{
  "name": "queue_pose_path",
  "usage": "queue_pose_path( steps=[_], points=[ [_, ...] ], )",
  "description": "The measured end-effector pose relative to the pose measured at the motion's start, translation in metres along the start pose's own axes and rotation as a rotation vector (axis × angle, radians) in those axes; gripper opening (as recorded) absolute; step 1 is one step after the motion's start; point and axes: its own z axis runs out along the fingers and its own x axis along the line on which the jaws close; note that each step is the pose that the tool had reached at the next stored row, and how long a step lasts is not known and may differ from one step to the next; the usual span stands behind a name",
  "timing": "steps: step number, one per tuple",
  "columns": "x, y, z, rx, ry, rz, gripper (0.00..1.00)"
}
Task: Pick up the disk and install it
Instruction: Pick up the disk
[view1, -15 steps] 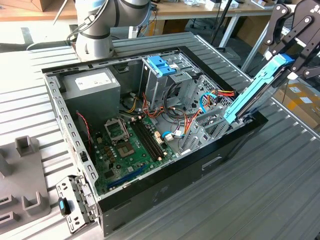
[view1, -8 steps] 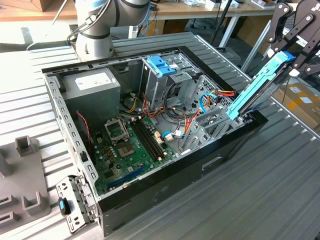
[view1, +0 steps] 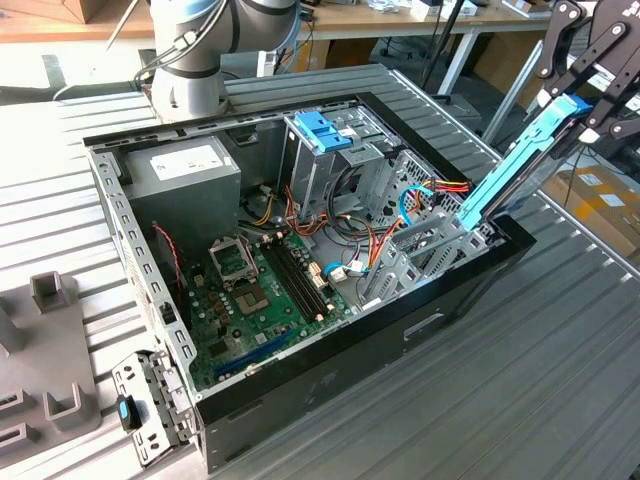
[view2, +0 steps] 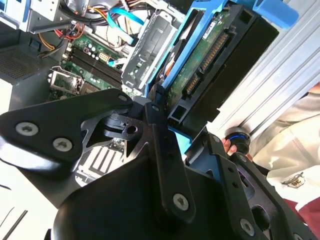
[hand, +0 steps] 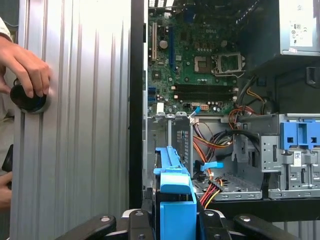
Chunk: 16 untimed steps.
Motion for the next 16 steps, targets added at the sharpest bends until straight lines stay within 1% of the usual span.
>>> queue_pose_path(
  steps=[2, 8, 11, 13, 16],
  points=[
    [-0.0017, -0.0050, -0.0002, 0.0000, 0.0003, 0.000, 0.37],
    [-0.0065, -0.0141, 0.0001, -0.0001, 0.0002, -0.001, 0.37],
    [-0.0084, -0.0206, -0.0002, -0.0001, 0.0006, -0.001, 0.37],
    [-0.0099, -0.0279, -0.0003, -0.0001, 0.0005, -0.002, 0.37],
    [-0.0110, -0.0345, -0.0005, -0.0001, 0.0005, -0.002, 0.37]
  ],
)
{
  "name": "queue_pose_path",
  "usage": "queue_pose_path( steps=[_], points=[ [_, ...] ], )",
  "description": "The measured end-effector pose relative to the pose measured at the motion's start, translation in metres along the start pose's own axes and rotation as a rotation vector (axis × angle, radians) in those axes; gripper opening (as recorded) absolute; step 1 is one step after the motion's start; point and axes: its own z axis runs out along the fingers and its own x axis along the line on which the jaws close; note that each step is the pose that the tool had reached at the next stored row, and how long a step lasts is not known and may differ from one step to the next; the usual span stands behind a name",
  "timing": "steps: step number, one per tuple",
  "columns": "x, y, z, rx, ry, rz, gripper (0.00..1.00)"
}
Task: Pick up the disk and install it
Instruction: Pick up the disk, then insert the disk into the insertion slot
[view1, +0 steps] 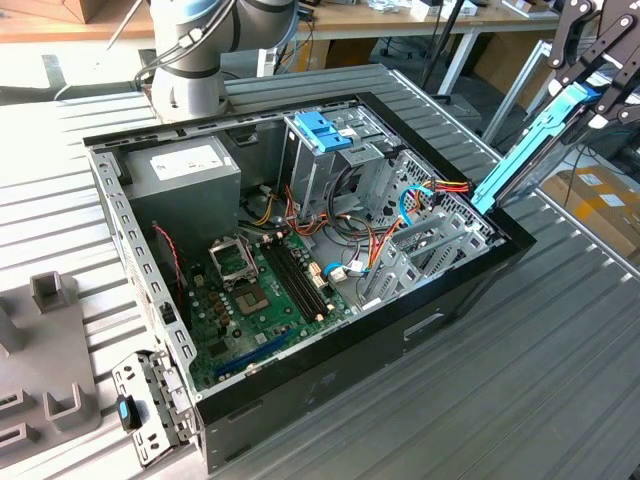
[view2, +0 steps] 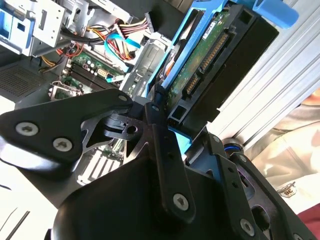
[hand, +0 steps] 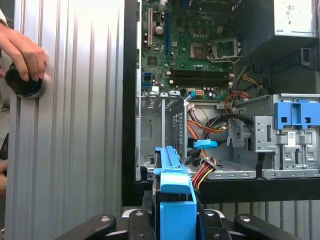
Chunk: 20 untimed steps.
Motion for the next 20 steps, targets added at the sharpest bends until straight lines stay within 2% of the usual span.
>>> queue_pose_path(
  steps=[7, 10, 20],
  points=[
    [-0.0007, -0.0128, -0.0006, 0.0000, 0.0003, 0.000, 0.37],
    [-0.0008, -0.0160, -0.0008, 0.0000, 0.0004, 0.000, 0.37],
    [-0.0007, -0.0150, -0.0007, 0.0000, 0.0003, 0.000, 0.37]
  ],
)
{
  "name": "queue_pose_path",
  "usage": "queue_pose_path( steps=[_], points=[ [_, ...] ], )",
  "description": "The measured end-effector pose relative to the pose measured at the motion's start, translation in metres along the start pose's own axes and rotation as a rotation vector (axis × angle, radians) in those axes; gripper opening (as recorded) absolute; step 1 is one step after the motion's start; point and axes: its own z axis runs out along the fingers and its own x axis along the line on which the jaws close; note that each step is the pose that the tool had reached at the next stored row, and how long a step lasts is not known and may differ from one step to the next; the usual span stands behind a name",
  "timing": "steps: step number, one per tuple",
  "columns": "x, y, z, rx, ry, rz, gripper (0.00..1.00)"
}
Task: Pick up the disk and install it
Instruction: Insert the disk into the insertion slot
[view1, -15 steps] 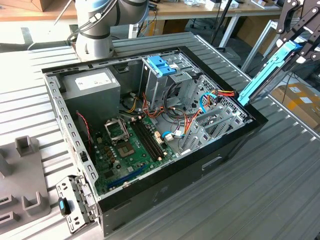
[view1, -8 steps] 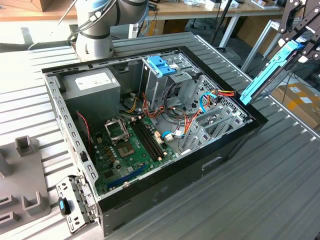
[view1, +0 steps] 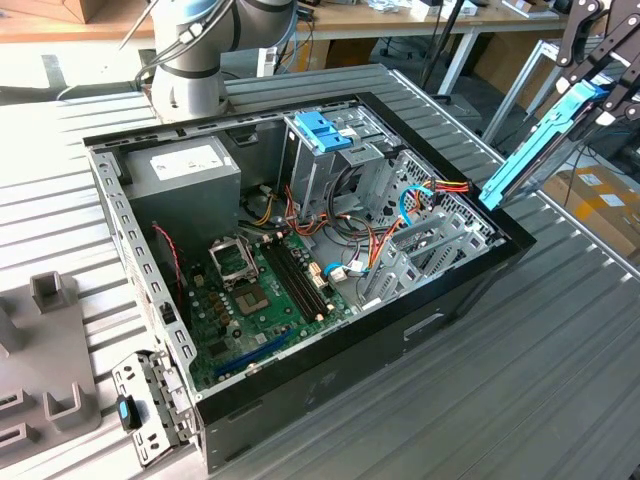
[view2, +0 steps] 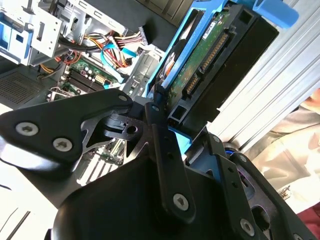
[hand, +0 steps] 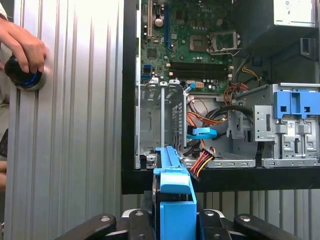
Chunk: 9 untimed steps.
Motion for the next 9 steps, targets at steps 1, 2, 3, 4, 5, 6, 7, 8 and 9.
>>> queue_pose_path(
  steps=[1, 2, 3, 4, 5, 6, 7, 8, 9],
  points=[
    [0.0000, 0.0003, 0.0000, 0.0000, 0.0000, 0.000, 0.37],
    [0.0000, 0.0005, 0.0001, 0.0000, 0.0000, 0.000, 0.37],
    [0.0000, 0.0011, 0.0000, 0.0001, 0.0000, 0.000, 0.37],
    [0.0000, 0.0016, 0.0001, 0.0000, 0.0000, 0.000, 0.37],
    [0.0000, 0.0023, 0.0002, 0.0000, 0.0000, 0.000, 0.37],
    [0.0000, 0.0026, 0.0002, 0.0000, 0.0000, 0.000, 0.37],
    [0.0000, 0.0030, 0.0002, 0.0000, 0.0000, 0.000, 0.37],
    [0.0000, 0.0037, 0.0002, 0.0000, 0.0000, 0.000, 0.37],
    [0.0000, 0.0041, 0.0002, 0.0000, 0.0000, 0.000, 0.37]
  ],
)
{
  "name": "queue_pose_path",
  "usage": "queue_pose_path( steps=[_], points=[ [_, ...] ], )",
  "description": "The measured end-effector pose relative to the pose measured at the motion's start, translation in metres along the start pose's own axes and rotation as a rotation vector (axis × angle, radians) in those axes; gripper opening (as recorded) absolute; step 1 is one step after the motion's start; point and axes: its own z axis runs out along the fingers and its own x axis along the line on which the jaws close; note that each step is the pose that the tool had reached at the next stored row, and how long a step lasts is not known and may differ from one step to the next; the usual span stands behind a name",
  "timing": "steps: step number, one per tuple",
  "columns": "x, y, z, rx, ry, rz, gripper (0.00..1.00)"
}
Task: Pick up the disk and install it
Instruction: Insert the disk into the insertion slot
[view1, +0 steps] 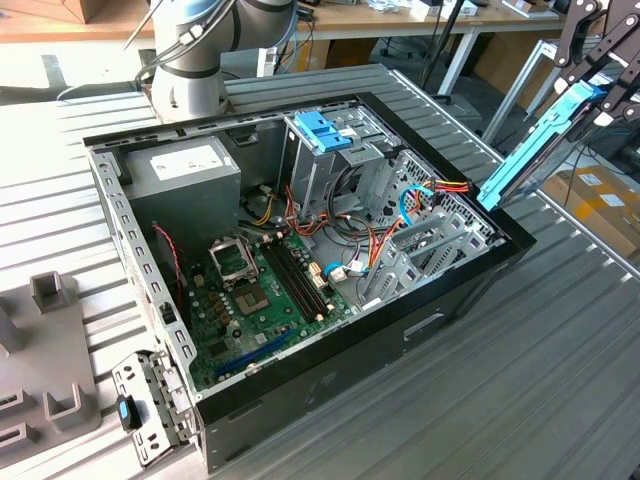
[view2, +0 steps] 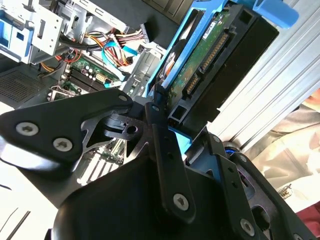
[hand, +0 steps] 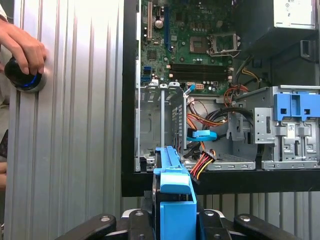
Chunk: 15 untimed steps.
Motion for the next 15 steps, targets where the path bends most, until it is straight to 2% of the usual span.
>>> queue_pose_path(
  steps=[15],
  points=[
    [0.0000, 0.0045, 0.0003, 0.0000, -0.0001, 0.000, 0.37]
  ],
)
